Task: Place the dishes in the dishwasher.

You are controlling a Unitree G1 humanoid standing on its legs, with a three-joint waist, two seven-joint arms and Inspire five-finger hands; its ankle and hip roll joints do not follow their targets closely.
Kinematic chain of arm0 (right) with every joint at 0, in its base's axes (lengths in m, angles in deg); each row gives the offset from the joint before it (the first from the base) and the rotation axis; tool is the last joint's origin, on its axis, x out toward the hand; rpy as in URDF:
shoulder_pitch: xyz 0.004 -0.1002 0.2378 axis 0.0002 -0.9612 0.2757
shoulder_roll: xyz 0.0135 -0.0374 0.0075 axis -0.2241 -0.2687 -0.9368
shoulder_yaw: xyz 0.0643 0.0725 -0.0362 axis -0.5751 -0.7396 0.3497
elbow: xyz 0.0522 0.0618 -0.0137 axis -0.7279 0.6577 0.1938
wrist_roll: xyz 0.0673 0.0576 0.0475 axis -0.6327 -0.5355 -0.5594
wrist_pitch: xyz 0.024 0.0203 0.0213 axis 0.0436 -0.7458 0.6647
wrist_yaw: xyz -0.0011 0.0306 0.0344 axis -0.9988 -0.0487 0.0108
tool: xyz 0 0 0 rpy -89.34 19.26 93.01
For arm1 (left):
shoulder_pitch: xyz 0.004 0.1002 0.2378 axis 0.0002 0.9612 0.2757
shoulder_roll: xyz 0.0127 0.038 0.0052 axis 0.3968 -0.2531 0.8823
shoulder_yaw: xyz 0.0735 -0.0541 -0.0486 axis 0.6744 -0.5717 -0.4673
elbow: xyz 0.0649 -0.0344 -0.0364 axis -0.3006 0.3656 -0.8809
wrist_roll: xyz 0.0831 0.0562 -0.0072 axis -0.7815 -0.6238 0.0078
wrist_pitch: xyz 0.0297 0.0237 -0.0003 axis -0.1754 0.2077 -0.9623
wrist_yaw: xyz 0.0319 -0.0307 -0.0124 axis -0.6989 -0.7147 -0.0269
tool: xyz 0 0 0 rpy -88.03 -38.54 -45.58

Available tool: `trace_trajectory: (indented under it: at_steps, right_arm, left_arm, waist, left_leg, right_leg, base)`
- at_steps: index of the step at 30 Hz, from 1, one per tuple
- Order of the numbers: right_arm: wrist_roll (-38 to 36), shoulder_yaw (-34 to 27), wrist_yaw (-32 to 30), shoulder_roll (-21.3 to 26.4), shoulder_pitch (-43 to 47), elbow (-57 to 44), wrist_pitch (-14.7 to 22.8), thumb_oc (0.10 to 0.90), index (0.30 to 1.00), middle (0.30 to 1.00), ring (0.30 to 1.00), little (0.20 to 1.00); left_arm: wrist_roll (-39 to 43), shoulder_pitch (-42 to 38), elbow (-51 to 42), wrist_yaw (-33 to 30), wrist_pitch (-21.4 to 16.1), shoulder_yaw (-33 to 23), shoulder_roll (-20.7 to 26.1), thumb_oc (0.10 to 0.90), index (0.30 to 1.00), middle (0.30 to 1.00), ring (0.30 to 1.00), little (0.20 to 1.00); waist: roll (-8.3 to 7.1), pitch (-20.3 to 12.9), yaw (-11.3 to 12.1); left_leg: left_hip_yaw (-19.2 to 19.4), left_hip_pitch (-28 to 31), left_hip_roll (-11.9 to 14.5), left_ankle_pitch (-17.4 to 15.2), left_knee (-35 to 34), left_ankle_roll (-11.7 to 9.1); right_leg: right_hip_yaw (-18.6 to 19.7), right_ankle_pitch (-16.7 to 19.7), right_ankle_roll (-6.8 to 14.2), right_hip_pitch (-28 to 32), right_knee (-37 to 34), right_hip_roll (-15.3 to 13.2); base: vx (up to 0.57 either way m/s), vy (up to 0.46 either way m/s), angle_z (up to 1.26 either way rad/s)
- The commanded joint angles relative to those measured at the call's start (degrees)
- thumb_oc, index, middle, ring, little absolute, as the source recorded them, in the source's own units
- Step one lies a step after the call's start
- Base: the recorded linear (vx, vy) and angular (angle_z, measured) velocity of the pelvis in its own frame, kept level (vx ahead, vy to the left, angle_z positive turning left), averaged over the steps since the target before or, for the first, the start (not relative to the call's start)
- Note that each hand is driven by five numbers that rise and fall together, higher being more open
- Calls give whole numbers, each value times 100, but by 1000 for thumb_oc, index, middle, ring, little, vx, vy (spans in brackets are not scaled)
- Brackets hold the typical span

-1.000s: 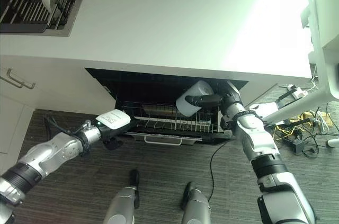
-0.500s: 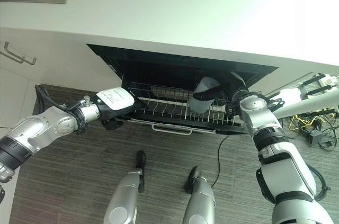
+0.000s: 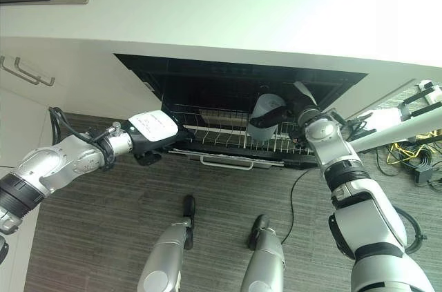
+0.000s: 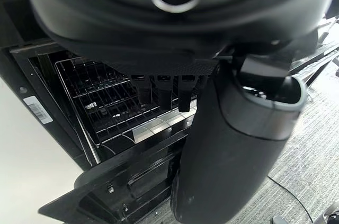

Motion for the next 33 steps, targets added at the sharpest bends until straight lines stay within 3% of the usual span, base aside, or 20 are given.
trace_trajectory:
  at_steps: [1,9,15,22,33]
  right_arm:
    - [539,429,131,-55,411,27,514,400,300,300,300,300]
    - [1190,1217,275,-54,470,-82,665,400,300,300,300,300]
    - [1194,1515,191,-110,290,-59,676,400,300,300,300,300]
    - [1142,1341,-6,-194,162,198,566,400,300,300,300,300]
    - [27,445,-684,-269,-111,1100,416,400,300,300,300,300]
  left_arm:
    - [31,-372,-376,-553,77,-120,-46,800,900,900,900,900]
    - [-71,-379,-249,-852,69,66,67,800,900,900,900,900]
    - [-38,-445,-161,-993,152,211,29,800,900,900,900,900]
    - [-109,-370,-17,-1100,97,164,-33,800,900,900,900,900]
    - [-286,-205,-43,-1099,198,-53,-174,800,900,900,900,900]
  waist:
    - [-123,-237,196]
    - [-124,-168,166]
    - [-130,-168,128]
    - [-111,-150,111]
    - [-23,-134,77]
  left_leg:
    - [180,-81,199,-630,468,74]
    - [185,-131,185,-639,468,67]
    - [202,-127,186,-635,468,67]
    - [221,-150,176,-645,468,65]
    - [239,-135,170,-656,468,67]
  right_leg:
    - [43,798,415,411,-1446,4]
    - [123,816,433,318,-1446,35]
    - [133,830,430,306,-1446,31]
    - [134,840,436,260,-1446,31]
    - [157,848,420,243,-1446,26]
  base:
    - [-37,-43,0]
    - [-39,-8,1]
    - [0,0,0]
    - [0,0,0]
    - [0,0,0]
